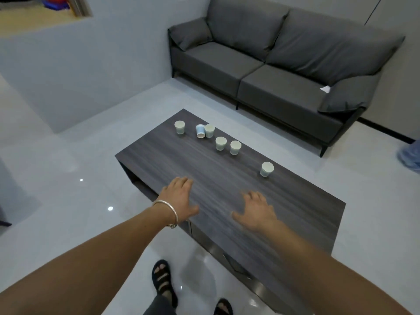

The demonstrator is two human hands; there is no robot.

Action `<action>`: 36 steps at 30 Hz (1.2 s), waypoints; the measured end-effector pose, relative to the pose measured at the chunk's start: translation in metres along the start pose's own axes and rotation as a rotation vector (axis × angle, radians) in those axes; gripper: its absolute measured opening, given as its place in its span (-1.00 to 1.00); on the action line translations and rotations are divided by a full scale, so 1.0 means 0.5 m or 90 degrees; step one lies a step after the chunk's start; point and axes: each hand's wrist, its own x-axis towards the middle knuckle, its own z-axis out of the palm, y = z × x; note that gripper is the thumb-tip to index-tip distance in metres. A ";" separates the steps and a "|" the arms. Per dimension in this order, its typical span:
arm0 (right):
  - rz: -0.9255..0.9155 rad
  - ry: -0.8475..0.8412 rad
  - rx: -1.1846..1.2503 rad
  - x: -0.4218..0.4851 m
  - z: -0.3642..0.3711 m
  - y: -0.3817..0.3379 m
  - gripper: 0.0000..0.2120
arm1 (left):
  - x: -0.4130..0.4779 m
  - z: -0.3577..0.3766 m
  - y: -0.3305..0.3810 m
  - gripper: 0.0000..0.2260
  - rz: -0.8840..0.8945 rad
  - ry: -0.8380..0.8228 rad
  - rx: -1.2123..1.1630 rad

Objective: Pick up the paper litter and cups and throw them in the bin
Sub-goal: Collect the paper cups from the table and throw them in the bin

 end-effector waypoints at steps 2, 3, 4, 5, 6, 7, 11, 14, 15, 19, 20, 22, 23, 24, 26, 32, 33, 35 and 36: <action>0.023 -0.014 -0.001 0.050 0.001 -0.024 -0.21 | 0.059 -0.014 -0.038 -0.22 0.014 -0.011 0.005; 0.037 -0.021 0.000 0.075 -0.001 -0.039 -0.20 | 0.089 -0.023 -0.059 -0.22 0.019 -0.019 0.002; 0.050 -0.023 0.002 0.101 -0.005 -0.054 -0.20 | 0.121 -0.031 -0.081 -0.21 0.025 -0.021 -0.004; 0.063 -0.023 0.006 0.128 -0.010 -0.070 -0.20 | 0.154 -0.042 -0.100 -0.21 0.036 -0.023 -0.006; 0.079 -0.024 0.016 0.151 -0.014 -0.084 -0.21 | 0.186 -0.054 -0.117 -0.21 0.050 -0.028 -0.008; 0.094 -0.022 0.022 0.171 -0.020 -0.099 -0.22 | 0.217 -0.067 -0.133 -0.21 0.064 -0.033 -0.007; 0.145 0.025 0.055 0.233 -0.047 -0.137 -0.25 | 0.331 -0.111 -0.172 -0.21 0.111 -0.049 -0.003; 0.180 0.038 0.080 0.254 -0.061 -0.139 -0.25 | 0.394 -0.117 -0.166 -0.21 0.160 -0.069 0.003; 0.196 0.037 0.085 0.262 -0.064 -0.132 -0.25 | 0.413 -0.116 -0.156 -0.21 0.179 -0.072 0.009; 0.260 0.028 0.101 0.297 -0.065 -0.078 -0.24 | 0.481 -0.100 -0.106 -0.20 0.240 -0.094 -0.003; 0.275 0.027 0.109 0.306 -0.062 -0.062 -0.23 | 0.495 -0.093 -0.093 -0.20 0.248 -0.104 -0.008; 0.299 0.028 0.131 0.329 -0.051 -0.030 -0.22 | 0.526 -0.076 -0.068 -0.20 0.261 -0.128 -0.020; 0.310 0.028 0.142 0.342 -0.045 -0.013 -0.22 | 0.544 -0.066 -0.056 -0.20 0.263 -0.141 -0.028; 0.318 0.027 0.152 0.358 -0.039 0.003 -0.22 | 0.563 -0.057 -0.045 -0.19 0.263 -0.153 -0.037; 0.333 0.028 0.169 0.390 -0.024 0.036 -0.23 | 0.604 -0.040 -0.019 -0.18 0.260 -0.170 -0.059; 0.360 0.021 0.228 0.526 0.015 0.162 -0.15 | 0.730 0.039 0.064 -0.22 0.235 -0.156 -0.120; 0.364 0.027 0.231 0.556 0.020 0.186 -0.15 | 0.751 0.059 0.074 -0.23 0.232 -0.150 -0.125; 0.373 0.044 0.228 0.621 0.031 0.234 -0.16 | 0.792 0.106 0.088 -0.24 0.224 -0.140 -0.136; 0.378 0.051 0.222 0.654 0.038 0.256 -0.17 | 0.810 0.131 0.092 -0.24 0.220 -0.140 -0.146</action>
